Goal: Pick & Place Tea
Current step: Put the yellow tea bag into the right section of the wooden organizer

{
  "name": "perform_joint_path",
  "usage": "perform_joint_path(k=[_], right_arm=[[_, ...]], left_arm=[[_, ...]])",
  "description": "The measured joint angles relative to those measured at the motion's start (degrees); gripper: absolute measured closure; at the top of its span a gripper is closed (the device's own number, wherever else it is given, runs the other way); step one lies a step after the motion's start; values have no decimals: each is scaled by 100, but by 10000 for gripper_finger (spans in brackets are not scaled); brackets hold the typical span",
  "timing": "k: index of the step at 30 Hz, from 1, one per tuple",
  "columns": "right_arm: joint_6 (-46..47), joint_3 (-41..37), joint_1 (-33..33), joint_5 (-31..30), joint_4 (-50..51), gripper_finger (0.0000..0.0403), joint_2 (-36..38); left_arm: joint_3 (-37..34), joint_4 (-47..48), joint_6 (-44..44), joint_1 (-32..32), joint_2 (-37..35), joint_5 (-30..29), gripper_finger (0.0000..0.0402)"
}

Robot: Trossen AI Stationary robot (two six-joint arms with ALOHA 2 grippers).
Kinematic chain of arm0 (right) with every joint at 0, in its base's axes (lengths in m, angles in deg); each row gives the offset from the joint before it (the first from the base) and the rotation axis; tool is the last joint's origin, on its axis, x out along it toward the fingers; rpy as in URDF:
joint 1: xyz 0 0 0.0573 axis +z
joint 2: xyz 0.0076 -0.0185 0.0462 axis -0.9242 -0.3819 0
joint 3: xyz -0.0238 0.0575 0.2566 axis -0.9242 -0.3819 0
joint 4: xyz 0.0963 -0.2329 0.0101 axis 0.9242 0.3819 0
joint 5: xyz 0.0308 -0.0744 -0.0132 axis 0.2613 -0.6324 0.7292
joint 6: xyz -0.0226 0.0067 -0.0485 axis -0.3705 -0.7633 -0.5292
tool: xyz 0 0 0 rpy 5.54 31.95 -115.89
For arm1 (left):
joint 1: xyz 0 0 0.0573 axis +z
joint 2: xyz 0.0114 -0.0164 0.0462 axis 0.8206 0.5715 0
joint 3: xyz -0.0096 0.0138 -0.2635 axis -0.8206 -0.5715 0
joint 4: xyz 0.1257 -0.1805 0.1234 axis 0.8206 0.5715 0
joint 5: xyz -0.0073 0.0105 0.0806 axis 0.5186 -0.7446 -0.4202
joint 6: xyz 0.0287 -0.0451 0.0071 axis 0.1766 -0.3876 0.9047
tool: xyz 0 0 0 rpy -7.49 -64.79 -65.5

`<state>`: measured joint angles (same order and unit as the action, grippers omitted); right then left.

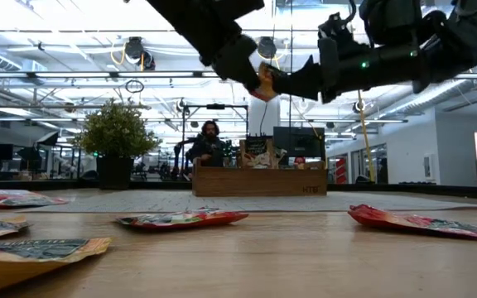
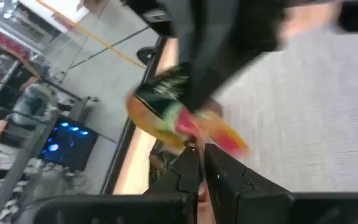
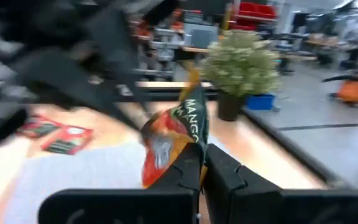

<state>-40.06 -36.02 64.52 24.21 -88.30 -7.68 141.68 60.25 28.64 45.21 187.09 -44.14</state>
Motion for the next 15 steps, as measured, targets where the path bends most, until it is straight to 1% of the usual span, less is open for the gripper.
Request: perform_joint_path(k=[3,5,8,10,12,13,15], right_arm=[[-123,0,-100,-477,537,403,423],[-159,0,-151,-665,1006,403,700],[-242,0,-293,-432,1668,403,1065],[-568,35,-413,-192,2195,403,1316],[-844,308,-535,-154,3170,403,1537],[-921,532,-628,-203,3828,403,1628],[-991,1185,-917,-255,5126,403,1670]], left_arm=[[-52,219,-47,-24,-129,450,376],[-52,67,-60,-21,-149,802,376],[-128,102,-76,22,-349,898,376],[-228,-76,-83,53,-463,1009,376],[-464,-161,-100,66,-641,1247,376],[-582,-413,-102,92,-714,1422,376],[-958,-860,-137,141,-963,1684,376]])
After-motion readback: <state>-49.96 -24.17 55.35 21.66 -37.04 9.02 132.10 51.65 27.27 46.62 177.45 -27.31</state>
